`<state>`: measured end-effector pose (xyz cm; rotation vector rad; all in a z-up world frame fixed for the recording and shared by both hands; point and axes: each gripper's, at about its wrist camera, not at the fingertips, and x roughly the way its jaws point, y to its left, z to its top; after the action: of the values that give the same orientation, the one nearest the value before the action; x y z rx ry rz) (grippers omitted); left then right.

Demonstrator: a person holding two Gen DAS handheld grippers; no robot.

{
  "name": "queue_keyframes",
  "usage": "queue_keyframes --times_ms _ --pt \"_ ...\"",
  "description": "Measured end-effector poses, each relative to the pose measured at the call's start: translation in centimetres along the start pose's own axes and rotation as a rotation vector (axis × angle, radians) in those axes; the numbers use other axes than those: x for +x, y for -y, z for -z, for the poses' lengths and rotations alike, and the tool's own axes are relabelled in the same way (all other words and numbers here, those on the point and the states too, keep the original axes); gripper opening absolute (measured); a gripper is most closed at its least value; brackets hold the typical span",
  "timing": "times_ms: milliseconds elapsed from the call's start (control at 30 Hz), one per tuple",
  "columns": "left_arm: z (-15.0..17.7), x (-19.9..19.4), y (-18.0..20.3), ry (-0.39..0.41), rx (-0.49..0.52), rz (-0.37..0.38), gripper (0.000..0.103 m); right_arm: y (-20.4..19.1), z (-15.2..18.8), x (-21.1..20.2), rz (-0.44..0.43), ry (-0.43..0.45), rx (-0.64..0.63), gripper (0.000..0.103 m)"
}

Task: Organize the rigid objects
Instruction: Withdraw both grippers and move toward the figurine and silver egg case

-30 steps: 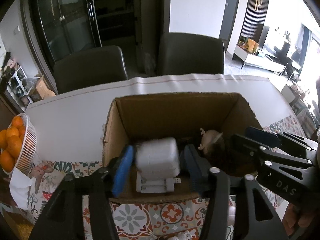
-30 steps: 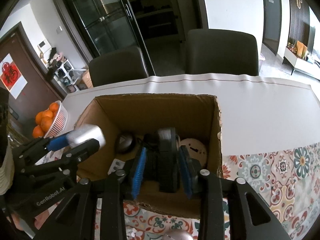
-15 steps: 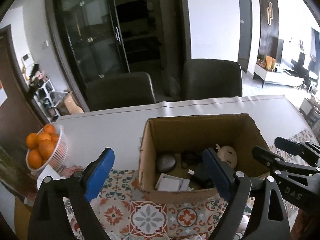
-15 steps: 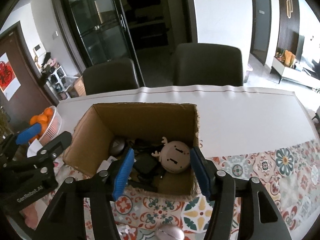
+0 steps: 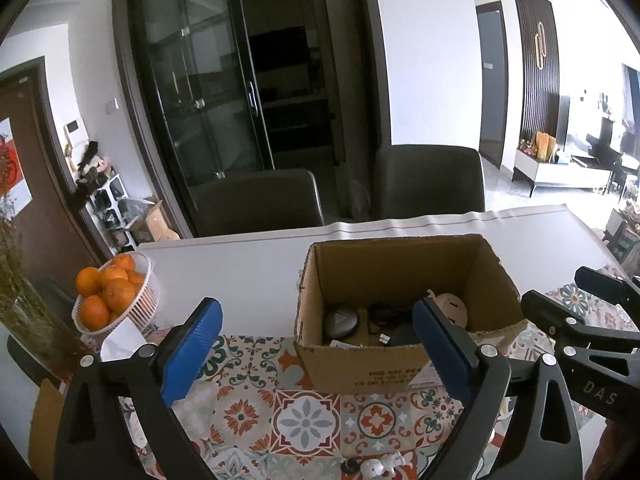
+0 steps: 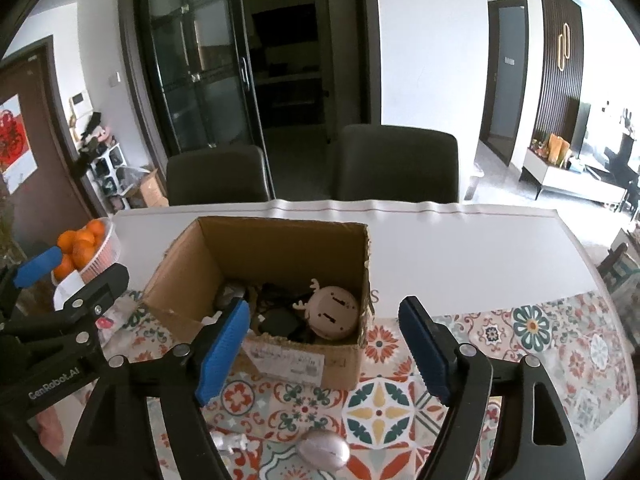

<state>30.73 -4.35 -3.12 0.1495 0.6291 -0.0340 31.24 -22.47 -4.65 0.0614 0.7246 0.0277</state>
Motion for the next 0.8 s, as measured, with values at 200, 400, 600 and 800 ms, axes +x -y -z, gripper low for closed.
queue_keyframes --times_ms 200,400,600,800 --pt "1.4 -1.3 -0.1 -0.009 -0.022 0.006 0.099 -0.3 1.3 -1.8 0.002 0.042 -0.007 0.081" --pt "3.4 -1.6 -0.1 -0.052 -0.051 0.028 0.099 -0.5 3.0 -2.7 -0.001 0.057 -0.020 0.082" --pt "5.6 -1.6 0.0 -0.085 -0.047 0.014 0.099 -0.8 4.9 -2.7 0.003 0.049 -0.034 0.083" --pt "7.7 -1.2 0.2 -0.127 -0.044 0.002 0.099 -1.0 6.9 -1.9 -0.015 0.015 -0.036 0.083"
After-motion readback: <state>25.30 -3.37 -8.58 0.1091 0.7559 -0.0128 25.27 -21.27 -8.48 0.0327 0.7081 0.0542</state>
